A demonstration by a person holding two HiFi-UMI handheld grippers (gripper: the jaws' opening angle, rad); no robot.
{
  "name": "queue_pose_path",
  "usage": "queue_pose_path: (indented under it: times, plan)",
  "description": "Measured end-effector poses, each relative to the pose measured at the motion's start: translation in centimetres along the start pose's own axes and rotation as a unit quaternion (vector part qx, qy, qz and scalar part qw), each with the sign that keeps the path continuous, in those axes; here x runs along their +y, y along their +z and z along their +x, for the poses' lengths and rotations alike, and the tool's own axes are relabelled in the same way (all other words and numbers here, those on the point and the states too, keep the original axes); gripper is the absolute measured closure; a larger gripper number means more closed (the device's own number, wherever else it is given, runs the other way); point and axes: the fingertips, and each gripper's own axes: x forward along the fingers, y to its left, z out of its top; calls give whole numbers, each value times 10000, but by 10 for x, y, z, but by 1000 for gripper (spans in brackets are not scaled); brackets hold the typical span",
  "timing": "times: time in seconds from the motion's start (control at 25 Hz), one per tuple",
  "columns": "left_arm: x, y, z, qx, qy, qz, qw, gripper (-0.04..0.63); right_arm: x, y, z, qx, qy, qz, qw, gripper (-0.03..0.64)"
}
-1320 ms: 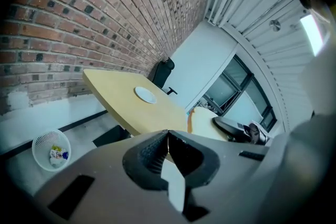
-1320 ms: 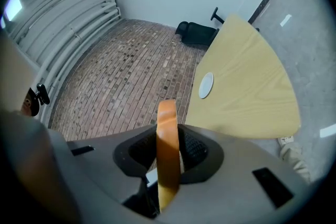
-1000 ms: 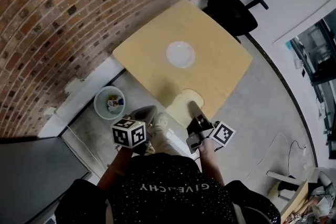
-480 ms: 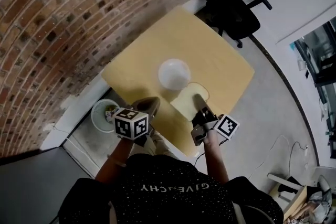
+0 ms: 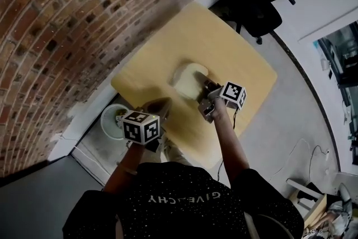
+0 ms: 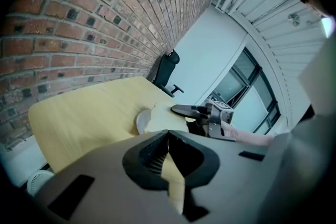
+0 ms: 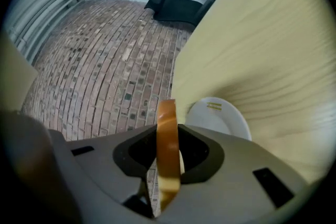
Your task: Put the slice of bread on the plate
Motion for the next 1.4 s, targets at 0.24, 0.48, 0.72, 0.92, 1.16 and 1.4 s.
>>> queue_pose_path:
  times: [0.24, 0.48, 0.72, 0.92, 1.16, 1.4]
  plan:
    - [24, 11, -8, -54, 37, -286, 9996, 584, -20, 1, 30, 95, -528, 58, 9985, 518]
    - [29, 17, -10, 20, -53, -322, 9995, 584, -31, 2, 32, 266, -1280, -596, 9896, 468]
    - [22, 25, -9, 8, -208, -169, 9996, 583, -30, -4, 35, 594, -2437, -2574, 9332, 272]
    - [19, 23, -11, 56, -231, -72, 9997, 584, -19, 4, 17, 430, -3308, -4055, 8510, 185]
    - [10, 27, -9, 36, -331, 20, 9994, 584, 21, -3, -36, -302, -2487, -3035, 9193, 187]
    - [-24, 36, -4, 45, -477, 238, 9986, 584, 68, -24, -86, -1110, 503, -454, 9915, 606]
